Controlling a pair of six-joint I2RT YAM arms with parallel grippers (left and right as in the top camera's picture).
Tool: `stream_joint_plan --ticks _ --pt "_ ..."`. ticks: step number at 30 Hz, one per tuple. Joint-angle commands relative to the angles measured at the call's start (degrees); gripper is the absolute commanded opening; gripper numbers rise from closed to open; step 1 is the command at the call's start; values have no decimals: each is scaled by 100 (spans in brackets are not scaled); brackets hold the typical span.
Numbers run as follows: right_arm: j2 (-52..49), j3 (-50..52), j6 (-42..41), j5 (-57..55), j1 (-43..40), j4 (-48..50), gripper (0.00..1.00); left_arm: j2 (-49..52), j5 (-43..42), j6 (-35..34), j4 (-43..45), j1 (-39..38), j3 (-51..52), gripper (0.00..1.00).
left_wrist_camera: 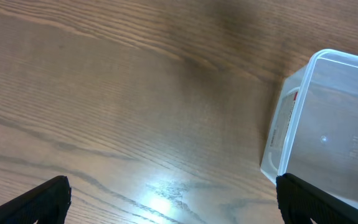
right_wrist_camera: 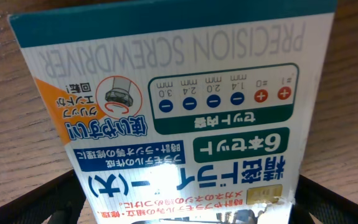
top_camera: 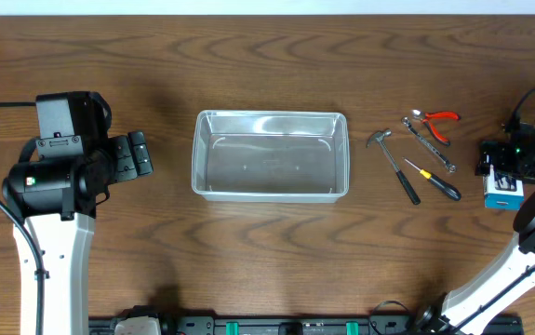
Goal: Pack container
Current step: 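Lower the right gripper onto the blue screwdriver box and grasp it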
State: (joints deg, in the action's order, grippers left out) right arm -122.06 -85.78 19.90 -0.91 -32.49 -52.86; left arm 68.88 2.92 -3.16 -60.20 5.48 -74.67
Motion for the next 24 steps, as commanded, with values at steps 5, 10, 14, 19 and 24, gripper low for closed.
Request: stream_joint_plan --ticks 5,10,14,19,24 --pt "-83 229 -195 -59 15 87 97 -42 -59 -11 -57 24 -17 98" --pt "-83 229 -229 -57 15 103 94 -42 -59 -11 -57 24 -17 98" --pt "-83 229 -234 -55 17 127 90 -42 -59 -11 -57 24 -17 98" --pt "-83 227 -234 -57 20 153 78 -42 -59 -11 -57 24 -17 98" --pt "-83 197 -365 -55 22 205 71 -42 -59 -13 -57 24 -17 98"
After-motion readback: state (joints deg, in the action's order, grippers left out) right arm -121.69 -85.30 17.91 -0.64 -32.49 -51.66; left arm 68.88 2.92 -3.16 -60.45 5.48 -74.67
